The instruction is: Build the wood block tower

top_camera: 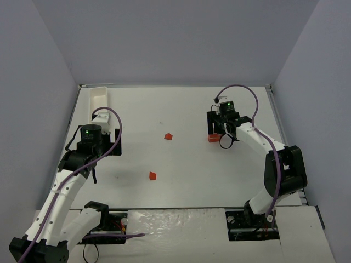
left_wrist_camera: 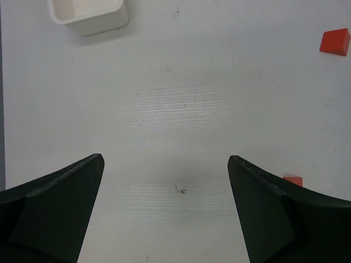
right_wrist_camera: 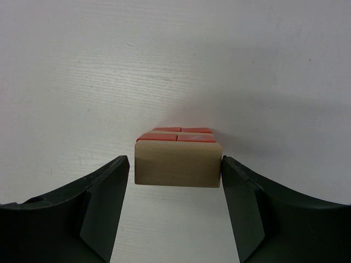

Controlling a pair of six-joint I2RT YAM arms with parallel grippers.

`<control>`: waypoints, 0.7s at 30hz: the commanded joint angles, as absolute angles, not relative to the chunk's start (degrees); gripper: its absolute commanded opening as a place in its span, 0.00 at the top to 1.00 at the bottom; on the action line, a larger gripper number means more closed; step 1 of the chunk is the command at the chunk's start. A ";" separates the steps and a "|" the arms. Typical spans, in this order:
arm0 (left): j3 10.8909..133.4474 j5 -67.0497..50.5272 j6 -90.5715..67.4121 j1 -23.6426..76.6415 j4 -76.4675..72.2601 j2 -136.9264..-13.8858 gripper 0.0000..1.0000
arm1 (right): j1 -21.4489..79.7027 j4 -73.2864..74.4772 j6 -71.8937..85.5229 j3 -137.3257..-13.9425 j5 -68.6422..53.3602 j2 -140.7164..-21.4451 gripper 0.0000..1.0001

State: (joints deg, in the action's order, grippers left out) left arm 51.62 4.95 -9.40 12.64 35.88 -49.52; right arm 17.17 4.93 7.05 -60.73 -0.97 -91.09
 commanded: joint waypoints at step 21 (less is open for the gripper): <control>52.56 4.86 -8.96 12.54 33.11 -49.10 0.05 | 22.61 3.55 2.86 -63.96 -3.31 -78.01 0.32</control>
